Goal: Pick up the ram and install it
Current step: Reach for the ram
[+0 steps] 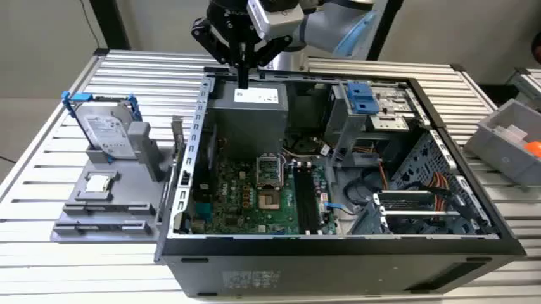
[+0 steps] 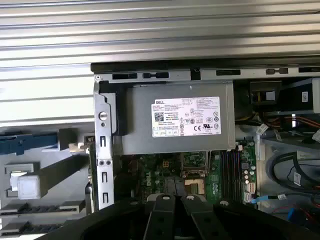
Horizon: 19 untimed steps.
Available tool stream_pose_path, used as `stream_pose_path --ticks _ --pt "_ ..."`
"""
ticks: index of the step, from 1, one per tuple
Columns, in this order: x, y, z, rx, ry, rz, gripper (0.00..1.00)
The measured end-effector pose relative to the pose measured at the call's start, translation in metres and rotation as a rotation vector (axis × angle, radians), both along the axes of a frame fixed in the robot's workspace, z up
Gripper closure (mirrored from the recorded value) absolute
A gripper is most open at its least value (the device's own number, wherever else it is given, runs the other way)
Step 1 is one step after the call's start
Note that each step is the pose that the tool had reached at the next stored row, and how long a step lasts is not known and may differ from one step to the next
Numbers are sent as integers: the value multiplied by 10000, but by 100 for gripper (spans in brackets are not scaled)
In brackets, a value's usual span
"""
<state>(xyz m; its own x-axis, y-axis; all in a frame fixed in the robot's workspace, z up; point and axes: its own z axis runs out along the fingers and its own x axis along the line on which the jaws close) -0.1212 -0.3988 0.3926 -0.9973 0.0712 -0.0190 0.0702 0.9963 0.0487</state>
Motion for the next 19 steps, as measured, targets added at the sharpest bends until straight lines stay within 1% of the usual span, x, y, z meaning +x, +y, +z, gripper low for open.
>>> stream_pose_path --ticks 19 --pt "0 0 0 0 0 0 100"
